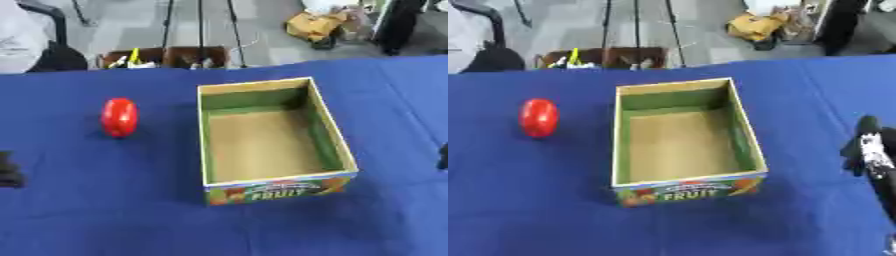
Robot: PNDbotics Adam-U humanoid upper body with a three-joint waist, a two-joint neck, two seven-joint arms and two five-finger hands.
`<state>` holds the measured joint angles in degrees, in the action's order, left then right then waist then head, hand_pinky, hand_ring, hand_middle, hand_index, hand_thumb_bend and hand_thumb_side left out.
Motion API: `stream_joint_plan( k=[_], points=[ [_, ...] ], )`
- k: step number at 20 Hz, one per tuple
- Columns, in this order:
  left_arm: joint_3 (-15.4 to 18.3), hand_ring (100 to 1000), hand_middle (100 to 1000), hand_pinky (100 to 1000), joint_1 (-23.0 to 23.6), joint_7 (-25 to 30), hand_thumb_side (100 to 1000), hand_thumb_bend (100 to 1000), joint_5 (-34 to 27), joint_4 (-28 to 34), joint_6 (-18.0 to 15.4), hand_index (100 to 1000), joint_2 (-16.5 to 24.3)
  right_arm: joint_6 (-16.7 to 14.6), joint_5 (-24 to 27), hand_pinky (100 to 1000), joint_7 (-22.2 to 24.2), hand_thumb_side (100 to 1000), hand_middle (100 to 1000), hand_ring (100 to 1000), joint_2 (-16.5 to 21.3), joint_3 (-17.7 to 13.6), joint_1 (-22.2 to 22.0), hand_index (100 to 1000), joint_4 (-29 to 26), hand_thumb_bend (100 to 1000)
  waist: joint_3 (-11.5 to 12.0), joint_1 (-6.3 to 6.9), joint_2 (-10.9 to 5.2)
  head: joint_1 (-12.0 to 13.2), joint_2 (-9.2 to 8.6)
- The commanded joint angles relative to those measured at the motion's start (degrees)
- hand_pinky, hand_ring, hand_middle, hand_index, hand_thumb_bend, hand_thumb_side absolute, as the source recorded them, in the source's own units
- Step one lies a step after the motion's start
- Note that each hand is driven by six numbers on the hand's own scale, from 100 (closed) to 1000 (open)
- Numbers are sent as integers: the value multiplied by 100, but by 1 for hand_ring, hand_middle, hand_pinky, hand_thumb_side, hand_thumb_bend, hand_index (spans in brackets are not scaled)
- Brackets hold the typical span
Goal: Pick up objects on the table and place them in the box.
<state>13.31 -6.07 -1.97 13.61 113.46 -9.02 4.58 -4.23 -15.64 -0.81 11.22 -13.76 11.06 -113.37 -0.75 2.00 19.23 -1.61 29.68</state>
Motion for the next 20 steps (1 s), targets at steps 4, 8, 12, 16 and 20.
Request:
stream_joint_plan(
  k=[4, 8, 12, 16, 20],
  points=[
    [18, 495, 503, 516, -36, 95, 920, 100, -61, 113, 14, 688, 101, 1, 33, 303, 8, 867, 249, 216, 81, -13, 40, 382, -122, 100, 0, -8, -135, 0, -7],
    [29, 498, 520, 518, -47, 96, 912, 100, -50, 113, 7, 703, 140, 0, 40, 303, -2, 866, 249, 216, 84, -17, 39, 382, -122, 100, -3, -11, -144, 14, -2],
    [24, 499, 538, 518, -59, 32, 901, 100, 85, 113, -38, 717, 330, -2, 48, 302, -8, 866, 249, 216, 88, -17, 37, 382, -122, 100, -3, -12, -151, 24, 23],
    [-138, 509, 595, 516, -241, 119, 835, 100, 235, 113, -153, 776, 528, 28, 49, 302, 15, 864, 249, 216, 128, 1, 0, 382, -122, 100, -17, 80, -242, 249, 356],
    [-161, 527, 632, 524, -687, 381, 806, 100, 564, 113, -477, 809, 1060, 45, 54, 302, -1, 864, 249, 215, 160, -14, -15, 382, -122, 100, -11, 117, -276, 410, 531]
  ],
)
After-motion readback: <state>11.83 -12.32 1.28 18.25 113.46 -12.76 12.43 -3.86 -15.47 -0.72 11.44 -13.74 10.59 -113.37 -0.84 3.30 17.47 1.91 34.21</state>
